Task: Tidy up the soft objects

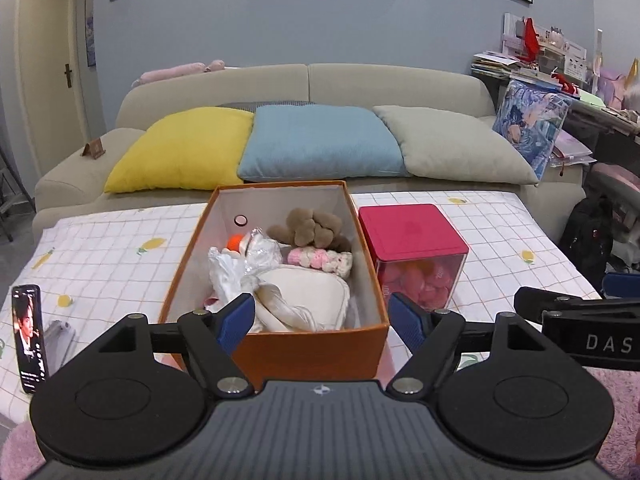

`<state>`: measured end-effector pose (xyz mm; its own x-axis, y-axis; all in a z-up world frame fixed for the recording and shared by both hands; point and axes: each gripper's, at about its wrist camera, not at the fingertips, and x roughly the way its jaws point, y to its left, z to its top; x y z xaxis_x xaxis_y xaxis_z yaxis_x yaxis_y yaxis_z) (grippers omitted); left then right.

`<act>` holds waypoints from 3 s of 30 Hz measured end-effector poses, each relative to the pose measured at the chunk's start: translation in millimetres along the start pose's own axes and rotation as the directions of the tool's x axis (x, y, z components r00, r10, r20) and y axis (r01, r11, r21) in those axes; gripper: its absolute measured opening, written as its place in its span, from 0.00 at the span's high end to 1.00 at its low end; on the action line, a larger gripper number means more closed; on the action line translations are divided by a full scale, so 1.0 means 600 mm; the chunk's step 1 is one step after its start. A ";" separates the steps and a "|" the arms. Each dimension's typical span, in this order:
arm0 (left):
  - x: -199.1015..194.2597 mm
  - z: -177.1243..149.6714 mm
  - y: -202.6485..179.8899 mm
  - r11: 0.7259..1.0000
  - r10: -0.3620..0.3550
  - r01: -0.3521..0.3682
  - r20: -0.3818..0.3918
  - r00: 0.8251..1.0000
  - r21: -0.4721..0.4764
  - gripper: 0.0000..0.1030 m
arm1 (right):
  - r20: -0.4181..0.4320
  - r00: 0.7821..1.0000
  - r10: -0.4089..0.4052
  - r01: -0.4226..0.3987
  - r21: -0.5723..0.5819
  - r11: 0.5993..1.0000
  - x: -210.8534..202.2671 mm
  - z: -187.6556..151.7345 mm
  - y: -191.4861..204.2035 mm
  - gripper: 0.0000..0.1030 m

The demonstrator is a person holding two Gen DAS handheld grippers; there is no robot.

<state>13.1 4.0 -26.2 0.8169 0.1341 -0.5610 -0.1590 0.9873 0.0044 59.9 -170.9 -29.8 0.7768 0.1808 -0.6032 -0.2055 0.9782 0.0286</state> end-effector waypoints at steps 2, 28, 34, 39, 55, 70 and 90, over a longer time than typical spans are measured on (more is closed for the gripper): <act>-0.001 0.000 -0.002 1.000 -0.005 0.005 -0.007 1.000 0.004 0.14 | -0.014 1.000 -0.009 0.009 0.011 1.000 0.004 -0.002 -0.004 0.03; -0.001 0.003 -0.004 1.000 -0.022 0.022 -0.042 0.999 0.003 0.14 | -0.024 1.000 -0.003 0.003 0.008 1.000 0.008 -0.003 -0.004 0.03; -0.001 0.003 -0.003 1.000 -0.023 0.023 -0.043 0.999 0.005 0.14 | -0.025 1.000 -0.004 0.004 0.008 1.000 0.008 -0.003 -0.004 0.03; -0.001 0.003 -0.003 1.000 -0.022 0.023 -0.043 0.999 0.004 0.14 | -0.027 1.000 -0.002 0.003 0.008 1.000 0.008 -0.004 -0.005 0.03; -0.001 0.003 -0.003 1.000 -0.024 0.024 -0.044 0.999 0.005 0.14 | -0.028 1.000 -0.001 0.001 0.005 1.000 0.009 -0.006 -0.002 0.03; -0.002 0.003 -0.004 1.000 -0.022 0.022 -0.047 0.999 0.004 0.14 | -0.027 1.000 -0.002 0.002 0.002 1.000 0.010 -0.008 0.001 0.03; 0.000 -0.004 -0.004 1.000 -0.026 0.027 -0.053 0.998 0.011 0.14 | -0.040 0.999 0.002 -0.002 -0.001 1.000 0.013 -0.010 0.000 0.03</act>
<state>12.1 1.6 -27.9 0.7903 0.1037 -0.6038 -0.1314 0.9913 -0.0017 62.1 -170.0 -39.4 0.7519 0.1790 -0.6345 -0.2081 0.9777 0.0293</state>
